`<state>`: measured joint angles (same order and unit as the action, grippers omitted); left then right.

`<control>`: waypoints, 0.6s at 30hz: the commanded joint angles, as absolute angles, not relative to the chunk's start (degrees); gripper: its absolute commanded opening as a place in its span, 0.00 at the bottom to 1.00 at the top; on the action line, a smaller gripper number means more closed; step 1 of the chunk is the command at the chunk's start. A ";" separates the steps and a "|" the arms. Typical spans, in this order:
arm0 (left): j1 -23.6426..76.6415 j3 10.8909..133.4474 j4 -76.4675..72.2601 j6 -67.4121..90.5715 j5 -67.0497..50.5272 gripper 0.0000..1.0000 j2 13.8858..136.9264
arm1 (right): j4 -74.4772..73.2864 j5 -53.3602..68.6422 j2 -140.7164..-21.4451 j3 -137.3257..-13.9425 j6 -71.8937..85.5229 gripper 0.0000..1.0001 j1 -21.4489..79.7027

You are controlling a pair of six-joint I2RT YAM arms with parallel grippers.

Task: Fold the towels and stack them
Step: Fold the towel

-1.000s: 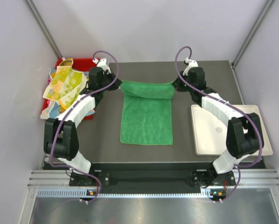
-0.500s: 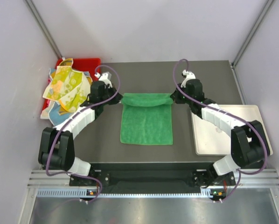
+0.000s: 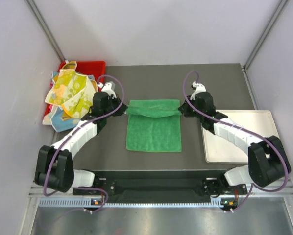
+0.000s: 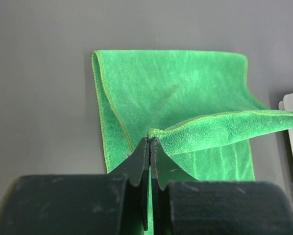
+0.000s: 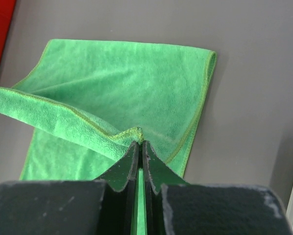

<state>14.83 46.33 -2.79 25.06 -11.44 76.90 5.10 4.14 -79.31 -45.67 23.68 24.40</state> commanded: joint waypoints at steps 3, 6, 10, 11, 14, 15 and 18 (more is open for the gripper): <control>15.20 44.21 -2.99 25.58 -10.81 0.00 71.99 | 8.35 3.25 -73.92 -44.56 25.14 0.00 25.49; 15.47 43.25 -2.55 25.84 -11.07 0.00 71.02 | 8.26 3.16 -72.52 -43.42 25.57 0.00 25.75; 15.91 41.84 -2.37 26.10 -11.07 0.00 68.74 | 8.17 2.90 -70.75 -41.05 26.45 0.00 26.10; 16.00 41.49 -2.11 26.10 -11.07 0.00 68.56 | 8.26 2.81 -69.88 -40.61 26.63 0.00 26.19; 16.26 40.44 -1.50 26.10 -10.90 0.00 67.06 | 8.26 3.16 -68.91 -39.03 27.33 0.00 26.28; 16.43 40.08 -1.41 26.19 -10.81 0.00 66.71 | 8.44 3.16 -68.65 -38.68 27.60 0.00 26.37; 16.70 38.94 -1.49 26.45 -10.90 0.00 65.31 | 8.44 2.73 -67.94 -37.36 27.95 0.00 26.72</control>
